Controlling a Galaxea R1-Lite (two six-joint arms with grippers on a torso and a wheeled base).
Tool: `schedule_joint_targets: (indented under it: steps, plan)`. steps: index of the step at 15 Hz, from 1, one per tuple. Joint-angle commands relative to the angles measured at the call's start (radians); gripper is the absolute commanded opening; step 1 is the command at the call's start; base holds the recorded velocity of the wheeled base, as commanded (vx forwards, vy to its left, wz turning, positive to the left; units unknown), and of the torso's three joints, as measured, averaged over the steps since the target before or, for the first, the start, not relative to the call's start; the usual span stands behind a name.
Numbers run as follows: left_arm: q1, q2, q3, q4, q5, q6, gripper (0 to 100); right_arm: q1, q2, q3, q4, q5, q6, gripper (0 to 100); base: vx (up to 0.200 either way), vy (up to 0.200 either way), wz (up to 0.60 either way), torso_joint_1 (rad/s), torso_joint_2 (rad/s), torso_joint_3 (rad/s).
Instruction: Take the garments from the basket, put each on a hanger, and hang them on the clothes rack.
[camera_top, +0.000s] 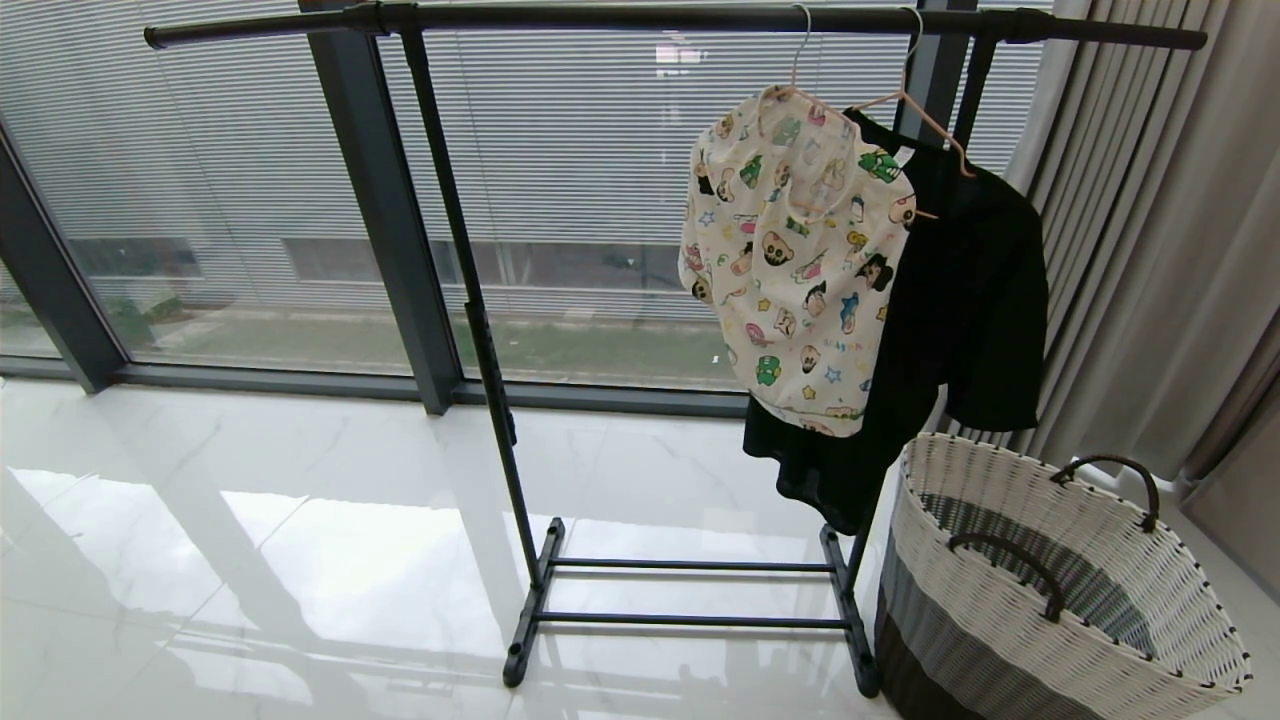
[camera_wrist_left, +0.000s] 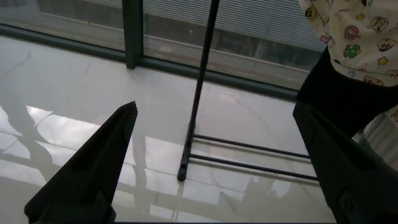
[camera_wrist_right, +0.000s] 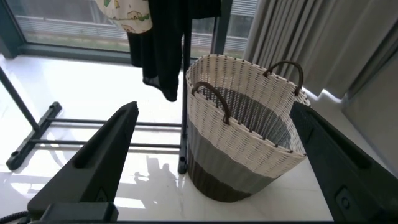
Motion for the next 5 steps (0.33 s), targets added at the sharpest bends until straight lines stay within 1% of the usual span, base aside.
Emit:
schedule_joint_targets:
  steps: [1,5]
  plan:
    - [0.001,-0.007,0.0,-0.001,0.001,-0.001,100,0.0,-0.004,0.0,0.0,0.0,0.0,100,0.0,0.0,0.0,0.0,0.0,0.0]
    - [0.001,-0.007,0.0,-0.001,0.001,-0.001,100,0.0,-0.004,0.0,0.002,0.0,-0.011,100,0.0,0.0,0.0,0.0,0.0,0.0]
